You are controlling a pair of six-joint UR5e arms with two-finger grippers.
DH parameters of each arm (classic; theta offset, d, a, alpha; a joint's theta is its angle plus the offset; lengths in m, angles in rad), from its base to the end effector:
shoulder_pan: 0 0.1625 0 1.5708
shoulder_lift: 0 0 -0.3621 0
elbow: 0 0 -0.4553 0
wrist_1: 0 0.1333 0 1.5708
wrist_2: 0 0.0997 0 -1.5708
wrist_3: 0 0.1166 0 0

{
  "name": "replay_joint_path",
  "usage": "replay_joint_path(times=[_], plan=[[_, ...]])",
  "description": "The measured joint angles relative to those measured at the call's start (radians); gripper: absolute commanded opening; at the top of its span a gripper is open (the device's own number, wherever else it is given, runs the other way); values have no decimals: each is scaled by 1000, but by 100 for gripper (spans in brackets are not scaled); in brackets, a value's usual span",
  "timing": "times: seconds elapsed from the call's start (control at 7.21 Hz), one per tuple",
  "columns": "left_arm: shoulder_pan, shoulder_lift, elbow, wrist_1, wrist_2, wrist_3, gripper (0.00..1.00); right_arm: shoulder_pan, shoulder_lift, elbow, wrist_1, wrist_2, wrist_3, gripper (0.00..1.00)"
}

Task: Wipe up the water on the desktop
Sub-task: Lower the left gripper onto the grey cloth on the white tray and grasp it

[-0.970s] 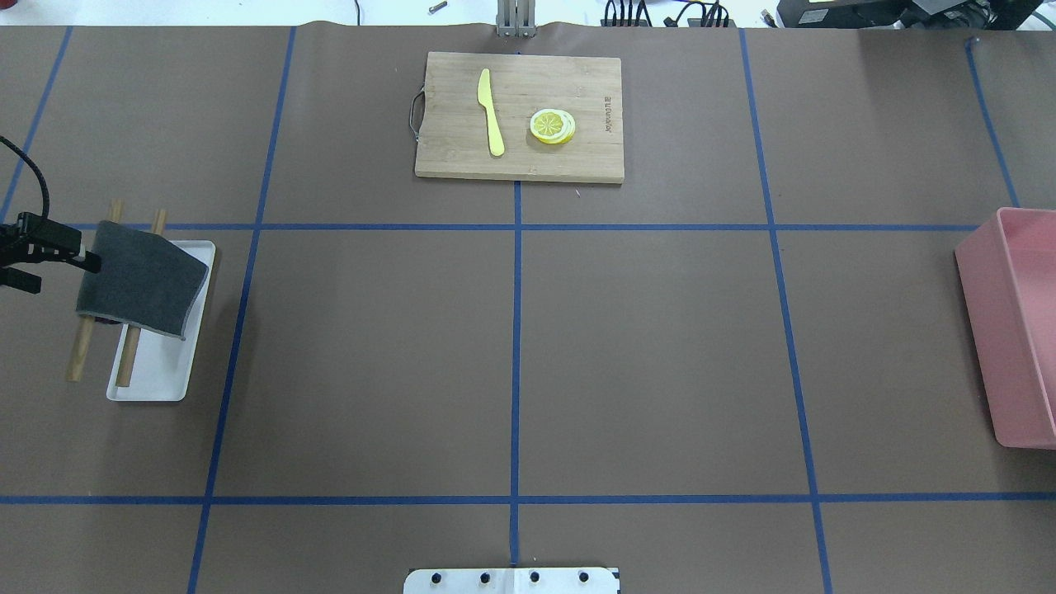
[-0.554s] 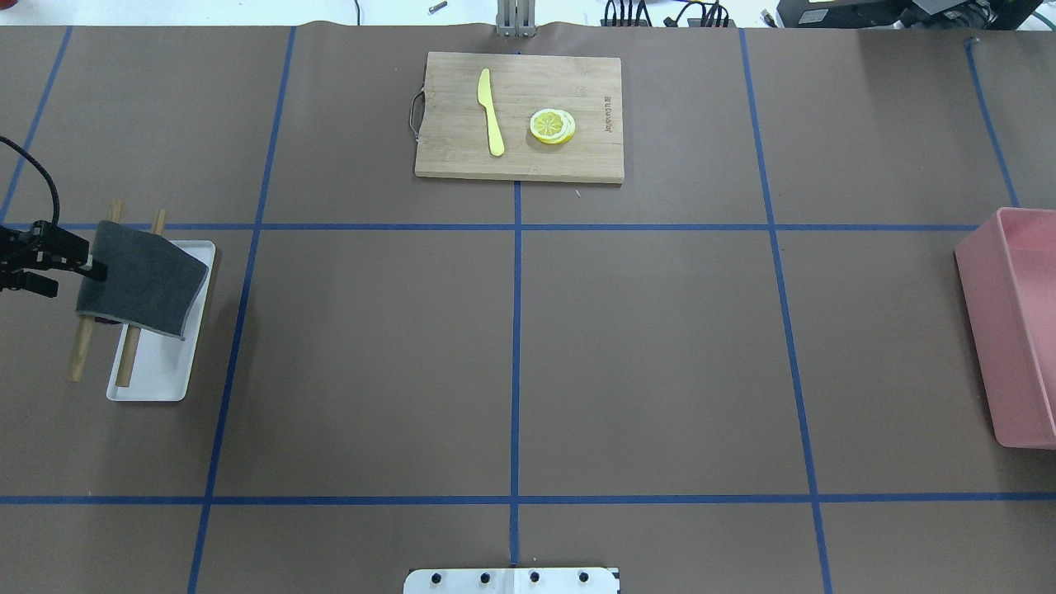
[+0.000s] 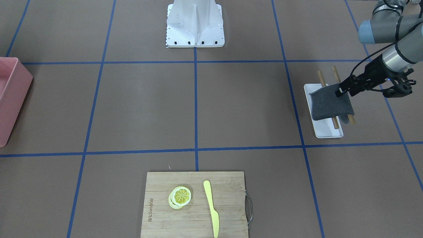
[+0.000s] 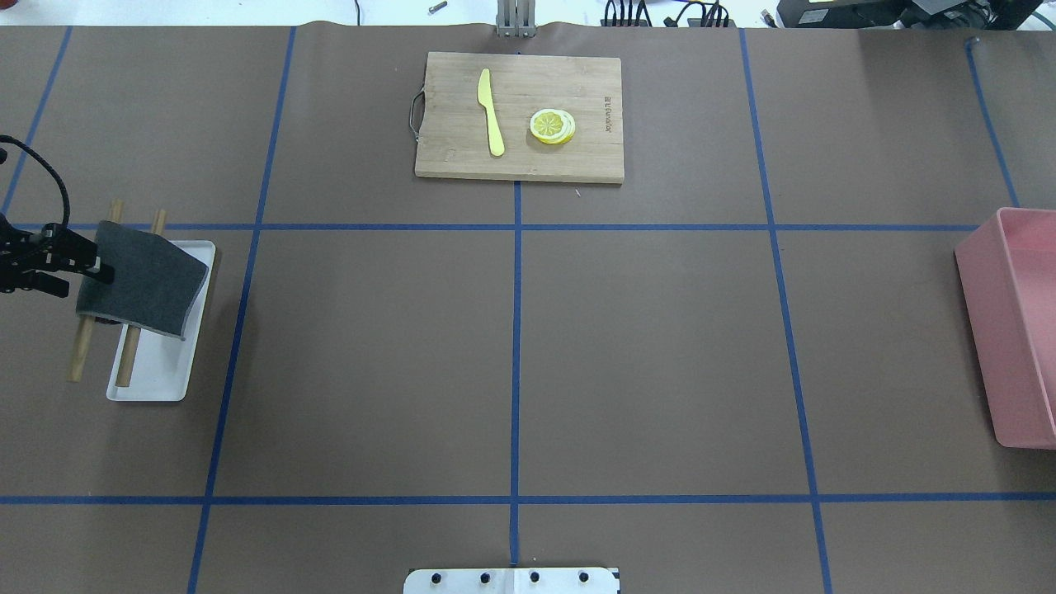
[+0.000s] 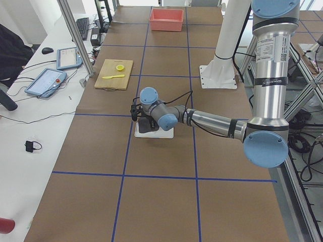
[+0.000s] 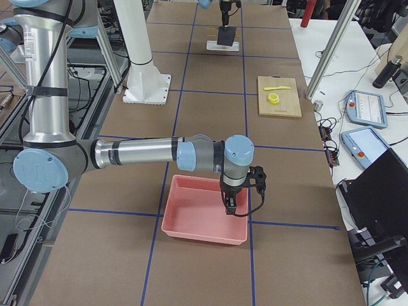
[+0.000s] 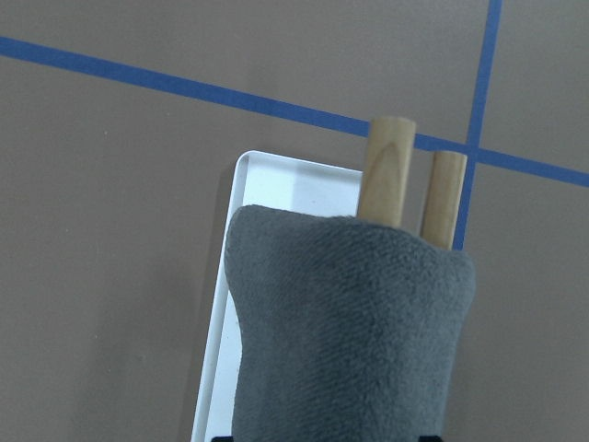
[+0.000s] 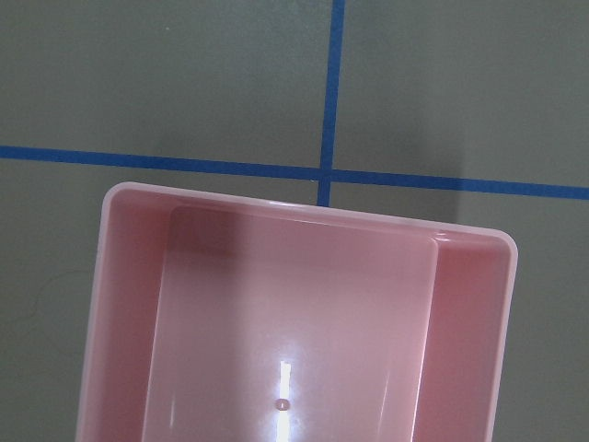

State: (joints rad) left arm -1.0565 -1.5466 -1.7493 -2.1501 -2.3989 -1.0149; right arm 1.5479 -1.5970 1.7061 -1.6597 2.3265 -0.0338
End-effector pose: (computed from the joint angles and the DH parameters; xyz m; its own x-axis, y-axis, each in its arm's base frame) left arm 0.2381 -0.5178 0.4463 0.4930 -0.1471 -0.8575 0.1012 0.9886 -0.1114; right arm 0.0409 -0.5456 0.5577 0.7261 -0.0643 0.6846 0.0475 0.9979 0.0434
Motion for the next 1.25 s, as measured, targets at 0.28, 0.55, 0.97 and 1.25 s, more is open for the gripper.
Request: replay_joint_path(times=[0.28,0.55,0.97,1.25], plan=[[-1,5,-12,1,-4,0,53,0,1,1,0,3,0,100],[-5,15,-25,1,-15,-1,53,0,2,2,0,5,0,100],[-7,17,-26,2,-27,-1,16,-1,2,4,3,7,29,100],[-10,23,-30,3,-29,-1,0,-1,2,5,7,9,57,100]])
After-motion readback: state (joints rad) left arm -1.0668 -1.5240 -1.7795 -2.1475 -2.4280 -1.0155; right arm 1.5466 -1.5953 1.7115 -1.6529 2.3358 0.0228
